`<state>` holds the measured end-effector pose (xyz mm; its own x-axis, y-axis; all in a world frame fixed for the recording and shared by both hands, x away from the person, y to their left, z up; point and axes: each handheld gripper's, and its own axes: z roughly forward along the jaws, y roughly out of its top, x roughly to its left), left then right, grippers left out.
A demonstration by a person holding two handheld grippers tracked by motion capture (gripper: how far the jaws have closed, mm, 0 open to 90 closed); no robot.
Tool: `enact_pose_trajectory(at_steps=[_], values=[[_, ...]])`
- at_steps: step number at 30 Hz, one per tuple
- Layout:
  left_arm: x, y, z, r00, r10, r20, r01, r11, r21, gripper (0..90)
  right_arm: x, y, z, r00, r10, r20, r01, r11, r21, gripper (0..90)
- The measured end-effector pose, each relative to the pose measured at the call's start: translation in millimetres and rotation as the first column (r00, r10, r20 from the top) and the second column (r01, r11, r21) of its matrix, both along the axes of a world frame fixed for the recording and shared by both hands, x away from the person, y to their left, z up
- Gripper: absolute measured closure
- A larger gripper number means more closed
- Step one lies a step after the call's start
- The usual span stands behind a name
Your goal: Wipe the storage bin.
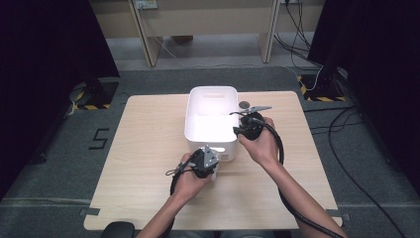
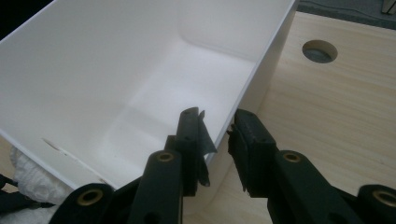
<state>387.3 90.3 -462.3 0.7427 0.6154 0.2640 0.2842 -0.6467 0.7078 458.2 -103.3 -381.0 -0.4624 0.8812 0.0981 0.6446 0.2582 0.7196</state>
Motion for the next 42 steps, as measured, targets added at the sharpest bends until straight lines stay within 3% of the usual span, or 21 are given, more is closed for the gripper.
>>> enact_pose_trajectory(at_steps=[20, 42], values=[[-8.5, -10.8, 32.7, 0.9959, -0.029, 0.085, 0.031, 0.9993, -0.020, 74.1, 0.1, 1.1, -0.5, 0.9999, -0.014, 0.004, 0.014, 1.000, -0.001, 73.1], [-7.9, -14.3, 40.0, 0.9961, -0.015, 0.087, 0.017, 0.9997, -0.017, 74.1, 0.3, 1.5, -0.8, 0.9998, -0.015, 0.011, 0.015, 1.000, -0.010, 72.8]])
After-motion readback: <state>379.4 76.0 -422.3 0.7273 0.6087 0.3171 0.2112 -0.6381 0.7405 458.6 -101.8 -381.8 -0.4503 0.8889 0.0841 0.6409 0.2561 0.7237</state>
